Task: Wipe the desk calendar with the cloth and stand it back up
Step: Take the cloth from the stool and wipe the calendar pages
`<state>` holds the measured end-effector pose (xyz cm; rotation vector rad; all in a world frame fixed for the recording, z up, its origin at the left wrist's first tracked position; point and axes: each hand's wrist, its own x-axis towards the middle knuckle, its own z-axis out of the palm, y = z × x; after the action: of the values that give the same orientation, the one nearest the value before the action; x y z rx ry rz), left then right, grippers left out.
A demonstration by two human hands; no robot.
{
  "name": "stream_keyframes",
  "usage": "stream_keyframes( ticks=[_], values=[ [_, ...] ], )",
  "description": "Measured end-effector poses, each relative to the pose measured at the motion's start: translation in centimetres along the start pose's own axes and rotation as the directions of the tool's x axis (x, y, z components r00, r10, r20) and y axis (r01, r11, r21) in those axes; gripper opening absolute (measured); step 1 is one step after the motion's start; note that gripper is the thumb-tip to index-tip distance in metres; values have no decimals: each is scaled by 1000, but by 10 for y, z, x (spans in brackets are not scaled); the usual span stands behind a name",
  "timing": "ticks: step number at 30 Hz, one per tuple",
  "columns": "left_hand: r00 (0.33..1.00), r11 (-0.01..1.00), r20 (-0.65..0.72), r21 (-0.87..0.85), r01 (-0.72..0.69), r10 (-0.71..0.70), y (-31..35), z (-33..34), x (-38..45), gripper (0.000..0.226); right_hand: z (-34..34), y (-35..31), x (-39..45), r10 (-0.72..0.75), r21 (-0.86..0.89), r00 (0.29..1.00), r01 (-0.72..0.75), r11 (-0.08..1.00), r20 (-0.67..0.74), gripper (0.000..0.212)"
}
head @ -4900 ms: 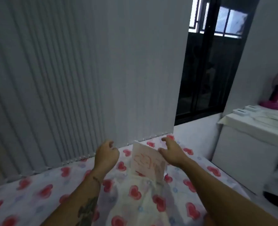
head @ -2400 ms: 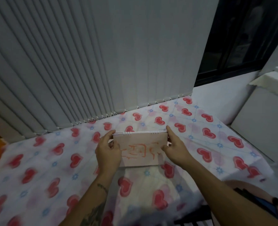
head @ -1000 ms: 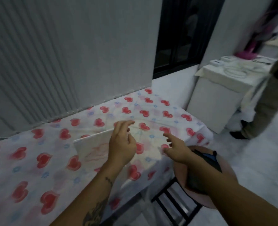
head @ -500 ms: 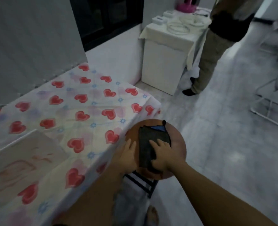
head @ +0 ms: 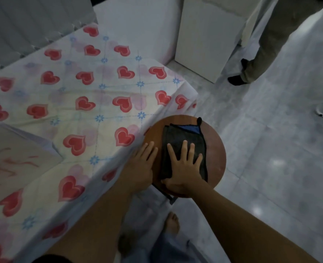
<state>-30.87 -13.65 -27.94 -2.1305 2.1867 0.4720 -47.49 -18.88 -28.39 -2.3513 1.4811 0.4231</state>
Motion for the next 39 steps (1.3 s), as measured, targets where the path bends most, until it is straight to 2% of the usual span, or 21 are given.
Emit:
stream_keyframes(
  ticks=[3,6,9,13,15,19,26,29,33,35,37,39],
  values=[
    [999,998,-7,-44,-41,40,-7,5,1,63,0,11,-6,-23,-15,997,22,1000,-78,97],
    [999,997,7,-53,-52,53,-15,9,5,69,-8,28,-8,-31,4,999,31,1000,-40,90],
    [998,997,24,-59,-54,55,-19,14,11,72,-17,35,-9,-11,25,999,10,1000,37,98],
    [998,998,40,-34,-54,55,-25,22,17,71,-23,18,-2,78,168,991,-95,981,107,112],
    [997,996,25,-44,-73,74,-28,24,17,70,-22,5,5,132,145,984,-148,978,116,120],
    [995,995,20,-41,-93,94,-32,27,16,70,-14,-5,16,230,117,973,-231,966,22,113],
    [994,995,35,-4,-103,103,-34,25,17,74,-10,9,9,188,77,978,-182,980,-85,89],
    [995,995,17,-20,-94,95,-31,25,15,73,-14,10,5,174,-22,980,-177,984,-96,90],
    [997,997,23,-25,-78,78,-25,19,14,73,-21,20,3,115,-147,978,-141,979,-172,79],
    [998,997,37,-47,-54,56,-20,13,12,75,-29,27,4,89,-101,981,-107,989,-170,74],
    [1000,993,11,-114,-10,11,-16,4,6,74,-37,30,3,80,63,985,-72,995,-150,72],
    [997,975,-71,-220,5,-21,-13,-11,-4,69,-43,26,-2,79,258,984,-36,965,-158,72]
  ],
)
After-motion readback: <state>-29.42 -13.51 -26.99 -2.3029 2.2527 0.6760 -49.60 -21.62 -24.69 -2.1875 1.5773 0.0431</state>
